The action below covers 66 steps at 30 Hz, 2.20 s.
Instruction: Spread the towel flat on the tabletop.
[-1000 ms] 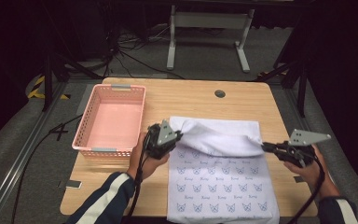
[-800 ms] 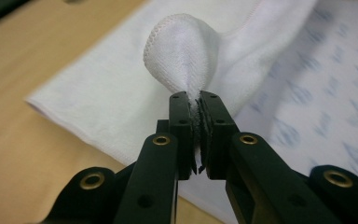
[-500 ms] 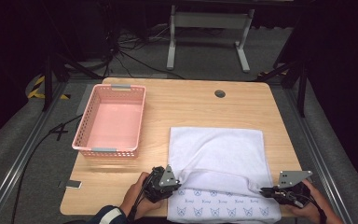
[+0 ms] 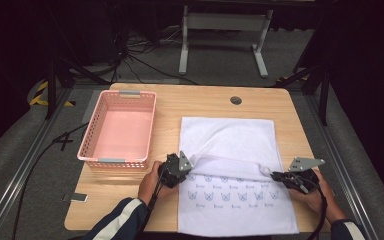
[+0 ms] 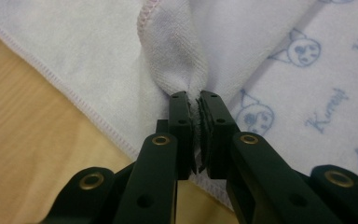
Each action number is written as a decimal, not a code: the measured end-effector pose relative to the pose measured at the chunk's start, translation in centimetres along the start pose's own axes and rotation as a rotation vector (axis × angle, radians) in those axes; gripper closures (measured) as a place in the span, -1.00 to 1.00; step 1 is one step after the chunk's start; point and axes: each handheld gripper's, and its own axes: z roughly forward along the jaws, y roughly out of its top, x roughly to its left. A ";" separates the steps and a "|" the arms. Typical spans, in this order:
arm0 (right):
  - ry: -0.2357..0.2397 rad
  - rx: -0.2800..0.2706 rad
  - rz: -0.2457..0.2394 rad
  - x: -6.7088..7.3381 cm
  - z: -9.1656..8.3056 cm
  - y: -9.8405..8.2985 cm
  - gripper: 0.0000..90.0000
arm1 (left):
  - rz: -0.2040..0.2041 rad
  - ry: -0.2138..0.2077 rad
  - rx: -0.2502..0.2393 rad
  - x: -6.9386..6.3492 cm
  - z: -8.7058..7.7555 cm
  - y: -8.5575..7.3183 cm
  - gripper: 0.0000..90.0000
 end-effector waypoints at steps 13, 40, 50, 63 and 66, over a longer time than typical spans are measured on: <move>-0.019 -0.148 0.057 -2.0 -1.6 2.0 0.91 | -0.022 -0.002 -0.177 0.7 -3.9 1.7 0.88; 0.199 0.091 -0.196 3.8 -5.0 -3.6 0.90 | 0.217 -0.198 0.008 -5.6 -5.0 -4.1 0.91; 0.028 0.077 -0.148 0.9 -1.2 0.0 0.89 | 0.173 -0.034 0.033 -1.6 -2.7 -2.2 0.94; 0.071 -0.035 -0.067 2.7 -4.9 0.5 0.33 | 0.108 -0.084 -0.065 -0.4 -2.4 1.4 0.26; 0.024 -0.016 -0.049 2.7 -4.1 1.7 0.18 | 0.074 -0.129 -0.083 0.4 -1.6 2.1 0.07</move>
